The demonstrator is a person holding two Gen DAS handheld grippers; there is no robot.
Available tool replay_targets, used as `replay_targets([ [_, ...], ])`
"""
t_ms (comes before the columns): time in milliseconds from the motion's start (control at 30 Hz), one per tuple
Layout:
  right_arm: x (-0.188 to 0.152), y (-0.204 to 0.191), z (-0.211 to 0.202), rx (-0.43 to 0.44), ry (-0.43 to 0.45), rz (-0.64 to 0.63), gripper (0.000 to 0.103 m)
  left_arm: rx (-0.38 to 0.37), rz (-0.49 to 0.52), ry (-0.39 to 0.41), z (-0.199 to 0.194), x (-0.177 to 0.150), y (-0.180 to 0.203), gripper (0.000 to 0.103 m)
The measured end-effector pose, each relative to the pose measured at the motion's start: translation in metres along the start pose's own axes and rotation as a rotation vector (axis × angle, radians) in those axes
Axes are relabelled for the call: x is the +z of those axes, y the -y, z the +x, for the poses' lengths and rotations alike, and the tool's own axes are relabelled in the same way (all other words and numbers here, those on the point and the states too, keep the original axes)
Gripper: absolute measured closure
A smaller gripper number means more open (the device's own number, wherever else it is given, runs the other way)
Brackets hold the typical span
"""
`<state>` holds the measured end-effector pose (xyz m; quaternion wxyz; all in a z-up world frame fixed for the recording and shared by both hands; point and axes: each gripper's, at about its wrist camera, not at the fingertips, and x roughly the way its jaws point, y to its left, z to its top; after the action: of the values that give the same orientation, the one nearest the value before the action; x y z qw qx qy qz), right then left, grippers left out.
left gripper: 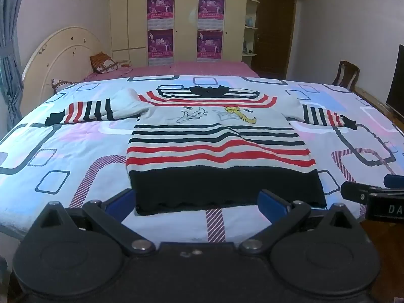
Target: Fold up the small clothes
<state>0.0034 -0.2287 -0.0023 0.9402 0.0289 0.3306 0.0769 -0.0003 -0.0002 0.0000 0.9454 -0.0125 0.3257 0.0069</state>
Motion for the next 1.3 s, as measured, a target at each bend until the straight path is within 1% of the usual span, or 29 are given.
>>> replay_targets([
  [100,0.0,0.001,0.0,0.013,-0.005,0.009,0.0,0.0,0.005,0.004,-0.001,-0.001,0.0,0.0],
  [267,0.0,0.002,-0.001,0.011,-0.003,0.01,0.0,-0.005,0.004,0.003,-0.006,-0.003,-0.003,0.0],
  [300,0.0,0.002,-0.002,0.011,-0.003,0.01,0.0,0.006,0.02,0.0,-0.005,0.001,0.006,0.0],
  [567,0.0,0.004,-0.003,0.014,-0.004,0.008,0.0,0.017,0.008,-0.004,-0.008,0.002,0.008,0.0],
  [600,0.0,0.004,-0.003,0.014,-0.004,0.007,0.0,0.013,0.007,-0.007,-0.002,0.001,0.003,0.0],
  [1300,0.004,0.003,-0.005,0.016,0.004,0.008,0.0,0.017,0.011,-0.004,-0.003,0.001,0.004,0.0],
])
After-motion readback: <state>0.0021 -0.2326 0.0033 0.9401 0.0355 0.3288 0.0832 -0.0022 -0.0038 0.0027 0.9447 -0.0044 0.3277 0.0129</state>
